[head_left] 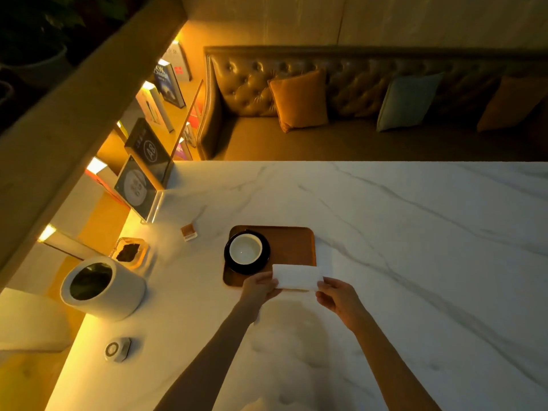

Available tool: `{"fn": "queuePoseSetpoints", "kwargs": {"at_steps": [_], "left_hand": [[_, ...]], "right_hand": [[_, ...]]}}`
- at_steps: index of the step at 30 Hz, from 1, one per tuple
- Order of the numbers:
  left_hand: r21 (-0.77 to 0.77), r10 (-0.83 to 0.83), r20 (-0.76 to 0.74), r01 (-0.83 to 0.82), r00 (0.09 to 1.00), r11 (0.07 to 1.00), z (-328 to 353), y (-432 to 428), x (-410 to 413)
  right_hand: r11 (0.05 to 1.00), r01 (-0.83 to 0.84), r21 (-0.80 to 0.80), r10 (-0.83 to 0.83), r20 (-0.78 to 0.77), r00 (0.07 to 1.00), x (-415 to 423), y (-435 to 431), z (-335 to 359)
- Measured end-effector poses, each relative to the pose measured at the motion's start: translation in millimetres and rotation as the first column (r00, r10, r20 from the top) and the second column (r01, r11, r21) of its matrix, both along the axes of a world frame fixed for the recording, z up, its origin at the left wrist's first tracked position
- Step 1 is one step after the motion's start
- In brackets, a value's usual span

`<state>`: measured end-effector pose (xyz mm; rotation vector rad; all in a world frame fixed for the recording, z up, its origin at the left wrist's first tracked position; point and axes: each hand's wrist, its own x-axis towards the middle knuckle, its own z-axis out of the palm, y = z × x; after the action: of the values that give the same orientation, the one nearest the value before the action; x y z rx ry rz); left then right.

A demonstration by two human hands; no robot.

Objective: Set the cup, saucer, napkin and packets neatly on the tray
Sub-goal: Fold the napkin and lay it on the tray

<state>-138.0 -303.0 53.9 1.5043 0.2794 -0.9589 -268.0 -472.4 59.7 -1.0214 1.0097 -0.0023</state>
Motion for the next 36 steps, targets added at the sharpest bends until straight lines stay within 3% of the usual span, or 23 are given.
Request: {"fn": "queuePoseSetpoints", "kwargs": {"at_steps": [14, 21, 26, 29, 31, 34, 36], "left_hand": [[0.331, 0.031, -0.056, -0.011, 0.998, 0.944, -97, -51, 50], [0.385, -0.015, -0.025, 0.024, 1.000, 0.923, -111, -53, 55], [0.531, -0.224, 0.138, 0.119, 0.965, 0.839, -108, -49, 50], [0.648, -0.421, 0.326, 0.124, 0.846, 0.751, -104, -46, 35], [0.729, -0.635, 0.382, 0.203, 0.672, 0.654, -102, -48, 23], [0.822, -0.873, 0.269, 0.374, 0.408, 0.429, -107, -49, 8], [0.845, -0.930, 0.184, 0.432, 0.319, 0.316, -111, -48, 3]], "right_hand": [[0.957, -0.245, -0.153, 0.184, -0.329, 0.926, 72, -32, -91], [0.925, -0.287, -0.248, 0.184, -0.369, 0.911, 75, -30, -115], [0.853, -0.369, -0.368, 0.200, -0.423, 0.884, 73, -22, -120], [0.706, -0.452, -0.546, 0.189, -0.469, 0.863, 66, -11, -119], [0.501, -0.565, -0.655, 0.256, -0.512, 0.820, 61, -2, -119], [0.108, -0.679, -0.726, 0.378, -0.602, 0.704, 57, 6, -116], [-0.017, -0.748, -0.663, 0.396, -0.691, 0.604, 55, 6, -115]]}}
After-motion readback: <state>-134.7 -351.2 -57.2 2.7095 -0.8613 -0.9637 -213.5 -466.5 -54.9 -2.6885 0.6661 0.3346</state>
